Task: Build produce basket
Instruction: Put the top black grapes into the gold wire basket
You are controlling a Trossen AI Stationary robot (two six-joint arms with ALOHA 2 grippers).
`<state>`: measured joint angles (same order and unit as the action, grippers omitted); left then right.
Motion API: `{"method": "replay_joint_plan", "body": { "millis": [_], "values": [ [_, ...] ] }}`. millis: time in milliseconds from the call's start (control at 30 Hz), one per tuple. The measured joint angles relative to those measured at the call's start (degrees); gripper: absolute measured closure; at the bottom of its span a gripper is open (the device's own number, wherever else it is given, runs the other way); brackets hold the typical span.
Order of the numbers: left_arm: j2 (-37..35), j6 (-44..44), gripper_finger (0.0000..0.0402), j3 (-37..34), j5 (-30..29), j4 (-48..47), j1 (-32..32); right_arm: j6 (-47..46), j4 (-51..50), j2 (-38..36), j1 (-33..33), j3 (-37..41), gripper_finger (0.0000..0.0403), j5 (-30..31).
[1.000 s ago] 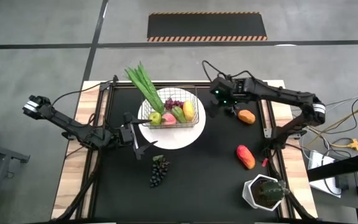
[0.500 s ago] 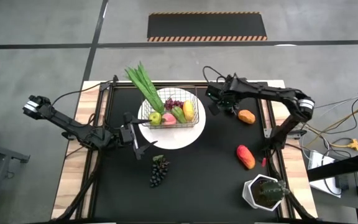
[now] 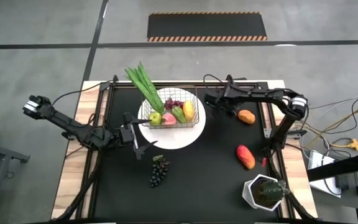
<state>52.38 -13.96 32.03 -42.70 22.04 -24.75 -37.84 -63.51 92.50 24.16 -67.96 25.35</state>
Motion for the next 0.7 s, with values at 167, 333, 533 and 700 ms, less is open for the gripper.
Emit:
{"method": "replay_joint_plan", "body": {
  "millis": [167, 333, 533, 700],
  "values": [
    [0.0, 0.0, 0.0015, 0.0, 0.0, 0.0, 0.0, -1.7, 6.1, -1.0, 0.0, 6.1, 0.0076, 0.8],
    [0.0, 0.0, 0.0015, 0.0, 0.0, 0.0, 0.0, -2.4, 12.7, -0.6, 0.1, 10.6, 0.0076, 1.7],
    [0.0, 0.0, 0.0015, 0.0, 0.0, 0.0, 0.0, -3.3, 14.4, 0.2, 0.1, 12.0, 0.0097, 3.4],
    [0.0, 0.0, 0.0015, 0.0, 0.0, 0.0, 0.0, -3.2, 15.0, 0.9, 0.1, 12.0, 0.0189, 3.4]
  ]
}}
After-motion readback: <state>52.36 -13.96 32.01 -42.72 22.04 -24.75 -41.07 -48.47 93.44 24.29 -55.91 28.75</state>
